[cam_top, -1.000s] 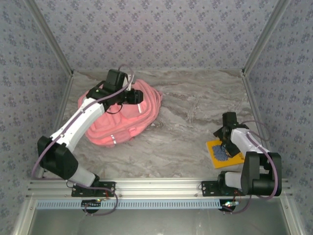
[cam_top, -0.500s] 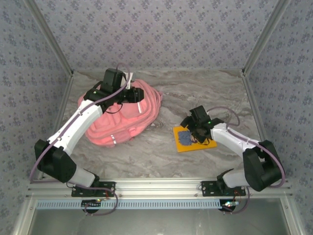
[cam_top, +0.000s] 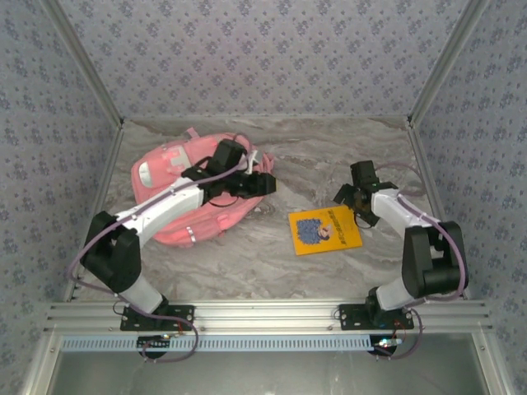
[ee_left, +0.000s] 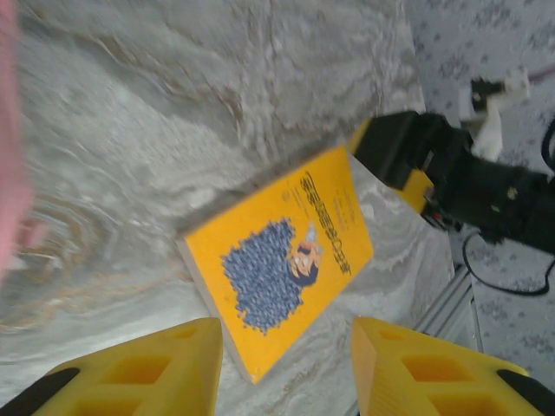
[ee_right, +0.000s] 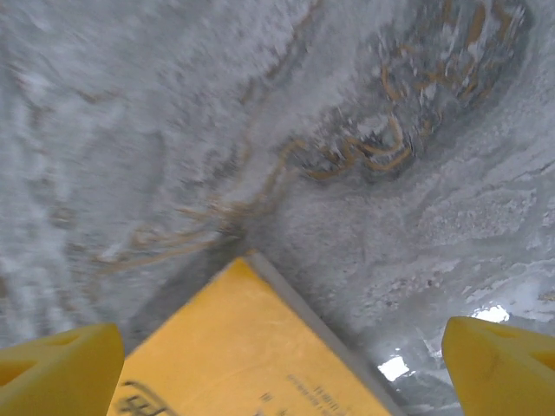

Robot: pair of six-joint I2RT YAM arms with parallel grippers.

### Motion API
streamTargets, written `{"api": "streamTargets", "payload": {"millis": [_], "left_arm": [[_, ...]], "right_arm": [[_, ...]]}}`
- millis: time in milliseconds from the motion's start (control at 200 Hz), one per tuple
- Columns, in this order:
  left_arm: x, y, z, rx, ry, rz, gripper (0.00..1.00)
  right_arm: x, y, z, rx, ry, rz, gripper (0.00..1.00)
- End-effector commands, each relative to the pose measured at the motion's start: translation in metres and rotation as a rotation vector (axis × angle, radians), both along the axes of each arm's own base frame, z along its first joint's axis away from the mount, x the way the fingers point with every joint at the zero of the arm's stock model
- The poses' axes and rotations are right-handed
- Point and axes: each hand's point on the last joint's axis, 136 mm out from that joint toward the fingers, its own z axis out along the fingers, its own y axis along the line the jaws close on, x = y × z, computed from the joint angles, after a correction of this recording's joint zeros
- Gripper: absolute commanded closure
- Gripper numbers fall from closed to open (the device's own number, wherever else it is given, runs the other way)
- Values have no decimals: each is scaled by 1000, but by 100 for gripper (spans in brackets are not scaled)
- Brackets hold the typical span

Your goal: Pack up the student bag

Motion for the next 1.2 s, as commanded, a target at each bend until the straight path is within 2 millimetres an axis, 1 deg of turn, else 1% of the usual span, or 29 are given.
{"api": "streamTargets", "payload": {"millis": [0,80,150,200,260,360,470,545,600,660,705,754,799,849,884,954,1004,1024,1094,1144,1194], "left_arm": [[-9,-19,-21,-12,39,-17,57],[-15,-23,-46,27,80,-20,57],[-18,-25,-63,43,111,-29,57],[-19,-23,-74,69,128,-28,57],[-20,-20,-84,96,134,-29,57],[-21,-13,-94,145,140,-23,57],[-21,-3,-90,184,117,-15,57],[-19,7,-80,212,77,-4,57],[-18,14,-71,232,46,2,57],[-18,21,-61,253,15,5,57],[-18,27,-54,262,0,10,57],[-19,32,-48,264,-7,17,56],[-21,36,-45,258,-4,27,56],[-25,37,-45,244,9,34,56],[-29,36,-46,227,25,32,56],[-41,31,-54,195,71,13,56],[-50,27,-62,184,90,-9,56],[-54,25,-65,184,94,-23,56],[-67,19,-74,206,98,-77,57],[-76,16,-81,225,104,-114,57],[-85,12,-85,237,100,-155,57]], "right_arm": [[-6,8,-9,11,50,82,3],[-11,19,-16,66,51,111,2],[-20,30,-20,126,54,118,2],[-27,37,-22,167,52,120,2],[-37,45,-24,204,48,127,2],[-54,56,-27,254,51,133,1],[-80,75,-26,287,51,160,1],[-98,90,-20,291,20,190,1],[-111,109,-14,313,-6,258,0],[-124,120,-7,297,-12,338,0],[-131,116,0,239,-14,379,0],[-136,97,8,120,-20,374,0],[-142,82,13,48,-15,392,0],[-137,66,23,-23,-56,389,1],[-132,62,30,-37,-89,393,1],[-119,70,39,13,-149,426,2],[-110,76,40,65,-155,431,3],[-101,79,44,82,-179,424,3],[-82,78,42,60,-171,431,2],[-68,86,41,93,-173,455,1],[-55,92,36,117,-162,465,1]]}}
